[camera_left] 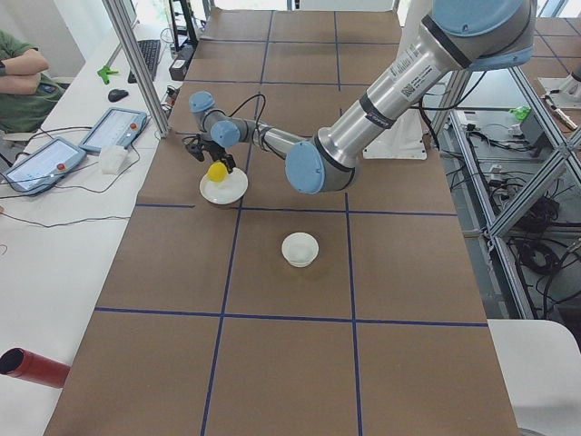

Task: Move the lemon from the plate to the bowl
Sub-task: 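Lower the left gripper and close it around the lemon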

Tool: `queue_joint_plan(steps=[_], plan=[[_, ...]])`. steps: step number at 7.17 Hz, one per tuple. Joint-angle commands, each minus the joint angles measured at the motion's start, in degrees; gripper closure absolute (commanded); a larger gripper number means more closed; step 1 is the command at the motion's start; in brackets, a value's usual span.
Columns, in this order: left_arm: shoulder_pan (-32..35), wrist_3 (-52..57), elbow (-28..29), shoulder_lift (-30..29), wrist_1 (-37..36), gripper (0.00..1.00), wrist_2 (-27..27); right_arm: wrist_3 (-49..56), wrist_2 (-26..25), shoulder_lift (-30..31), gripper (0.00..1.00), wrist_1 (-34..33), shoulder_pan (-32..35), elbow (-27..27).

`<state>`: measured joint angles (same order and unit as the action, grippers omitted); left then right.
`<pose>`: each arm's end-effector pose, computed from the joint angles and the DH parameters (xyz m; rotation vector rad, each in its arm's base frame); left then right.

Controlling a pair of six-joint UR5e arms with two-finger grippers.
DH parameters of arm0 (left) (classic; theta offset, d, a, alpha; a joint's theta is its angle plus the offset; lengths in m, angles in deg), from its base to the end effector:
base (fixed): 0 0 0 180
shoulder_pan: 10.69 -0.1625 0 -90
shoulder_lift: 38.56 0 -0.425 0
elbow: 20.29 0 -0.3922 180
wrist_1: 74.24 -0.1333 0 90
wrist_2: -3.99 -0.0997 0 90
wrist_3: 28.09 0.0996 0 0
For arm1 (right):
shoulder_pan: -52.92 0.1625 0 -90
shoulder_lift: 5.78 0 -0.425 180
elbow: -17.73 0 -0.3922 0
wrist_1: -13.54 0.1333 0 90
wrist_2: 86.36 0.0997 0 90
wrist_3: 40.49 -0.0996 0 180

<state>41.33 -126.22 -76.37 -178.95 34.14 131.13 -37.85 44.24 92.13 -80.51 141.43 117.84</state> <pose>0.4535 -0.6998 0.3305 -0.3728 0.7994 -0.7864 0.0573 -0.4323 0.6472 -0.0238 -0.7089 -0.0576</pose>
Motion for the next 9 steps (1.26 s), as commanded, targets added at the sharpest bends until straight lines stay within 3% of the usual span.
queue_joint_plan(steps=[1,7,8,9], plan=[[0.80,-3.44,0.09,0.03,2.69,0.00,-3.01,0.00,0.00,0.00,0.00,0.00,0.00,0.00],[-0.42,-5.05,4.40,0.03,6.66,0.00,-3.30,0.00,0.00,0.00,0.00,0.00,0.00,0.00],[-0.51,-5.14,4.40,0.12,6.75,0.36,-3.30,0.00,0.00,0.00,0.00,0.00,0.00,0.00],[-0.16,-4.70,4.22,0.21,6.84,0.90,-2.95,0.00,0.00,0.00,0.00,0.00,0.00,0.00]])
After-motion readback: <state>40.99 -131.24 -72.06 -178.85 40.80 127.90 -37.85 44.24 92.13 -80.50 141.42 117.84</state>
